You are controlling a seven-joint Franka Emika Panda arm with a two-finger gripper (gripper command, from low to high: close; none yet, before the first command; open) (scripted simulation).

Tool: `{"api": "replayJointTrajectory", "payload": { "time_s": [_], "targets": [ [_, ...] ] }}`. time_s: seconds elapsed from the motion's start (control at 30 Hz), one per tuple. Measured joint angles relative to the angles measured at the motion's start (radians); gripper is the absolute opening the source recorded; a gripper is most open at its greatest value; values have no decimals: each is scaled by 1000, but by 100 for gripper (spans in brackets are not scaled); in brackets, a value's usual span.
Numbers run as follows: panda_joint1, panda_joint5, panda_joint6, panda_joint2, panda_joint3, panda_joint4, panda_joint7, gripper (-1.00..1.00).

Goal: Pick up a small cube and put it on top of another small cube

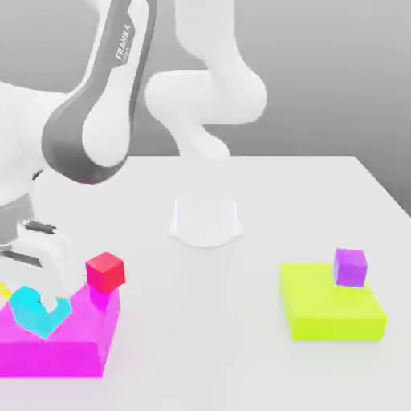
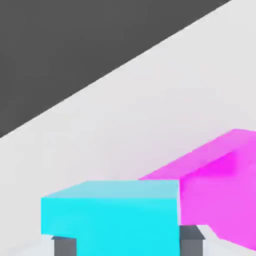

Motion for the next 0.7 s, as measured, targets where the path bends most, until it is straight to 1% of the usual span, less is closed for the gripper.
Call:
{"api": "replayJointTrajectory", "payload": {
  "time_s": [0.2, 0.43, 0.5, 0.6, 0.63, 0.7],
  "targets": [
    [-62, -166, -21, -230, 50, -171, 309, -100],
    [-213, -339, -56, -482, 181, -365, 653, -100],
    [-228, -354, -4, -461, 190, -396, 684, -100],
    [-229, -350, 118, -370, 185, -427, 686, -100],
    [-227, -347, 160, -336, 182, -436, 683, 100],
    [-227, -347, 160, -336, 182, -436, 683, 100]
  ]
}}
